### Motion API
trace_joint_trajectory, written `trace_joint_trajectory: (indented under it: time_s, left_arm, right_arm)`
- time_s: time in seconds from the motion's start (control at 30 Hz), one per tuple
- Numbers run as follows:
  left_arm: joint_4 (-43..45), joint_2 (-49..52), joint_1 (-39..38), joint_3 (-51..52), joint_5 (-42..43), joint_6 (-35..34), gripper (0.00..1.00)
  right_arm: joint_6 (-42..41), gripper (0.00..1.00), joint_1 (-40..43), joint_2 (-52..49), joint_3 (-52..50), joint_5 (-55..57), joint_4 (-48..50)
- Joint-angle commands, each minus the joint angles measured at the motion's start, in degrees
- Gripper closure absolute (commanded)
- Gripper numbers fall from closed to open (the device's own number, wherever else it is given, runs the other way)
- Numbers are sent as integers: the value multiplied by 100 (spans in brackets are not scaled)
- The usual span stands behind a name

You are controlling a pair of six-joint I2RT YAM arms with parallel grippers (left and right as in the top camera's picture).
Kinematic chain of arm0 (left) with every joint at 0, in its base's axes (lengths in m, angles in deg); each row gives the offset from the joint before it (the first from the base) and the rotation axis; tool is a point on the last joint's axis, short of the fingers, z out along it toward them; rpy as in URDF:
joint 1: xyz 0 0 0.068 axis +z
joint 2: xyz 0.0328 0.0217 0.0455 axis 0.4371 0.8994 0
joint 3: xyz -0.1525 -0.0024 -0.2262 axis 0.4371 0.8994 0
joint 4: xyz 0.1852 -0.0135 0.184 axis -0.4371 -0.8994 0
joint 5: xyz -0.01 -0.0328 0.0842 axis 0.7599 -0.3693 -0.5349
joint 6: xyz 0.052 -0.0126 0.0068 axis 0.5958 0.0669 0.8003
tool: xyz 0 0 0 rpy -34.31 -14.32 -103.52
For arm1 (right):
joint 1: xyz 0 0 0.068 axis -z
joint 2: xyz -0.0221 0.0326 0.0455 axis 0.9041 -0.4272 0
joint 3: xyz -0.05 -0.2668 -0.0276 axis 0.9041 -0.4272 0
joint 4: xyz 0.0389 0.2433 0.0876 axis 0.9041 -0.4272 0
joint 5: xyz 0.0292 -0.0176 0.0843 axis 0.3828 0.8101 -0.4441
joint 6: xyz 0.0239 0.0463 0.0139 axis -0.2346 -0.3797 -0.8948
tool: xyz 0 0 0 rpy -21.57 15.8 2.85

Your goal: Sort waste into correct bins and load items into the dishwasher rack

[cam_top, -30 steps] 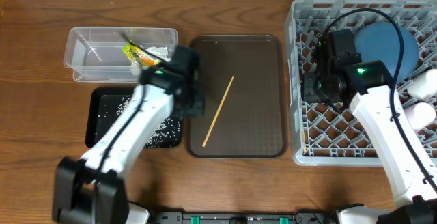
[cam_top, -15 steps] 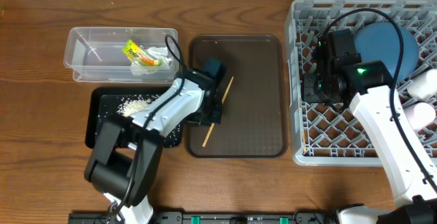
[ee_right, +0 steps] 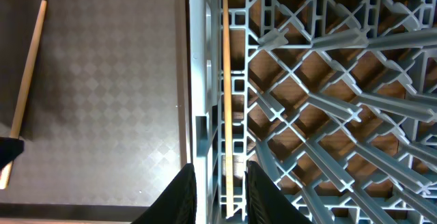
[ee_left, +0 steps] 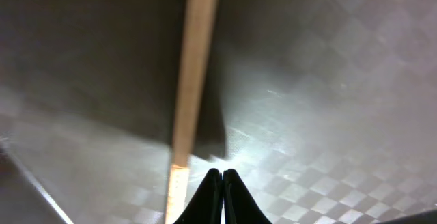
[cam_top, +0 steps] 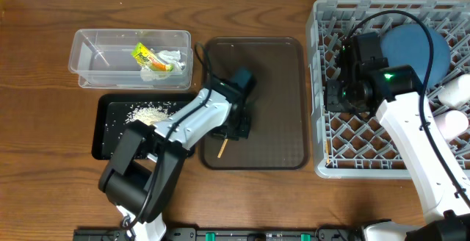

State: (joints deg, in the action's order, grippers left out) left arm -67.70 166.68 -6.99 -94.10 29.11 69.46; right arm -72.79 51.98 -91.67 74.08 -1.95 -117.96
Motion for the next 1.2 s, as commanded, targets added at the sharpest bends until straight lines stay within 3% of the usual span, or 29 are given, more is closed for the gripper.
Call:
trace_joint_trajectory:
  time_s: [0.0,0.3,0.63,0.73,0.97,1.07,1.17]
  left_arm:
    - [0,63,-48,-24,28,-28,94]
    - [-280,-339,144,-26,-1058,-28,94]
    - [-210,-20,144,83,-1088,-361,94]
    - [-142,68,127,94,-719,-393,94]
    - [339,61,-20,94,1167,-343,94]
    - [380,61,-61,92,1250,-212,94]
    - [293,11,13,90,750,-219,94]
  right_arm:
    - [57,78,35,31,81,15,-28]
    - [57,78,35,31,81,17,-17]
    - [57,78,42,33,81,15,-7]
    - [57,78,46,33,81,15,-20]
    - [57,79,44,50,81,15,-15]
    - [57,79,46,57,81,17,-26]
    - [59,79,68,90,81,15,-46]
